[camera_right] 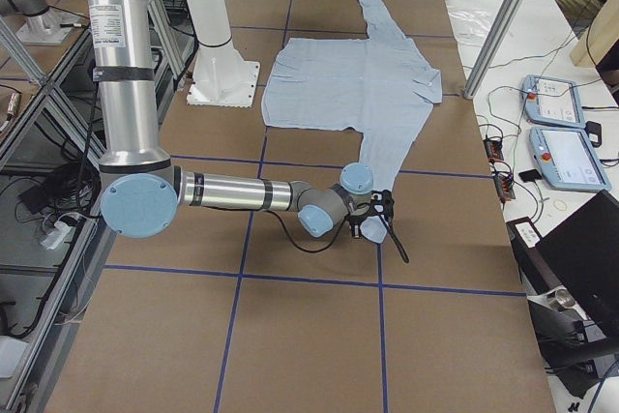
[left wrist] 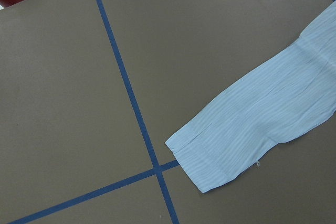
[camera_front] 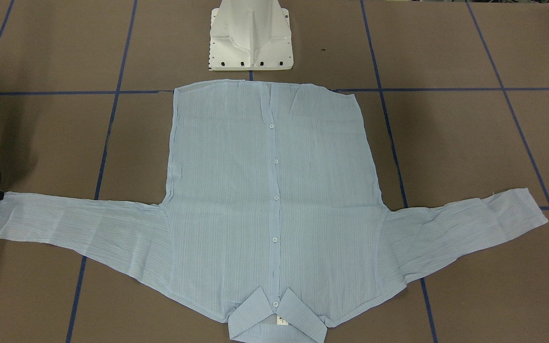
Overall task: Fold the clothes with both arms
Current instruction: 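Lift the cuff with the right gripper and carry it across the chest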
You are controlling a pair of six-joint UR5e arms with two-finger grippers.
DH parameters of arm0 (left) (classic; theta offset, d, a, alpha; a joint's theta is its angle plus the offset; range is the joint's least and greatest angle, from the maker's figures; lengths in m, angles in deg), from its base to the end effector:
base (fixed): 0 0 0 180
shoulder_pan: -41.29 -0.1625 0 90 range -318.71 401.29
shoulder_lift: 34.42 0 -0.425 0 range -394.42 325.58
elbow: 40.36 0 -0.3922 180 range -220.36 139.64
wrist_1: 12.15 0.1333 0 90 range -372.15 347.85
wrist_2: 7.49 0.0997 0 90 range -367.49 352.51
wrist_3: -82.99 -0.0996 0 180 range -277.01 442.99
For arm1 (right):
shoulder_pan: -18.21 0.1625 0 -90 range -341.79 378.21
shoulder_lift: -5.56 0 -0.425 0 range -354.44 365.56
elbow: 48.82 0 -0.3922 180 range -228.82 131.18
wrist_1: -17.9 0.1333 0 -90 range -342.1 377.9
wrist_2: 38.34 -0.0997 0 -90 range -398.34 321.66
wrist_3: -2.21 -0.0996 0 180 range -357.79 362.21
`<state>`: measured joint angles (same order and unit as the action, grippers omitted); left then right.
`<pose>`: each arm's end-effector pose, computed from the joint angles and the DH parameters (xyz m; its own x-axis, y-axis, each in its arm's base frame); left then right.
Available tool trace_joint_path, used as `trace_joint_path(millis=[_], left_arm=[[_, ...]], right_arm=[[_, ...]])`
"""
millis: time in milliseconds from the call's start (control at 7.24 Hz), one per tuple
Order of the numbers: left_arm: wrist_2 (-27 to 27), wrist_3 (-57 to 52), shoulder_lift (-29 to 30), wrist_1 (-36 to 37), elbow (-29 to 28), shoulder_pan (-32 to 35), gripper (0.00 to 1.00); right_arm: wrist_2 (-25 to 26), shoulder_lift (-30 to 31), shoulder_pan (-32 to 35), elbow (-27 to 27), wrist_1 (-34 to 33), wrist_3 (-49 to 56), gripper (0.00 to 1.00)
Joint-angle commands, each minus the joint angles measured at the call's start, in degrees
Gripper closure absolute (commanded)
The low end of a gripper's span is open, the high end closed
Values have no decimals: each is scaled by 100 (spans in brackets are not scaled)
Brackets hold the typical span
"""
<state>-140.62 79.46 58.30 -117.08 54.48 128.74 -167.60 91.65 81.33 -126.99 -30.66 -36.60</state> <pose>-0.0416 -0.5313 0.5644 0.7136 0.3500 -0.6069 -0.0852 0.9032 0.4207 -0.1829 -0.5162 0.6498 0.6513 -0.0496 0.7572 -0.0401 0.9942 0.0996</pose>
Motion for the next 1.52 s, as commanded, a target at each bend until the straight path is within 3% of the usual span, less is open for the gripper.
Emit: trace_joint_path(millis=[0, 276, 552, 690, 828, 1105, 1243, 1381], left_arm=[[-2, -8, 1, 0, -9, 0, 1], [7, -8, -8, 0, -27, 0, 1], [7, -25, -8, -53, -114, 0, 1], [7, -8, -8, -236, -280, 0, 1], [-2, -8, 1, -386, -473, 0, 1], [-2, 1, 1, -562, -607, 0, 1], [7, -8, 1, -572, -651, 0, 1], [-2, -8, 1, -589, -695, 0, 1]], right_arm=[[-29, 4, 157, -381, -136, -90, 100], [-195, -48, 140, -1154, -285, -100, 100], [-240, -616, -175, -1622, -879, -109, 100], [-249, -1177, -394, -1649, -1240, -318, 100], [-214, -1896, -884, -1589, -1278, -1338, 100], [284, -3006, -1536, -1544, -1611, -2286, 100], [766, -3628, -1791, -1335, -1909, -2636, 100], [1223, -4322, -1994, -698, -1929, -2875, 100]])
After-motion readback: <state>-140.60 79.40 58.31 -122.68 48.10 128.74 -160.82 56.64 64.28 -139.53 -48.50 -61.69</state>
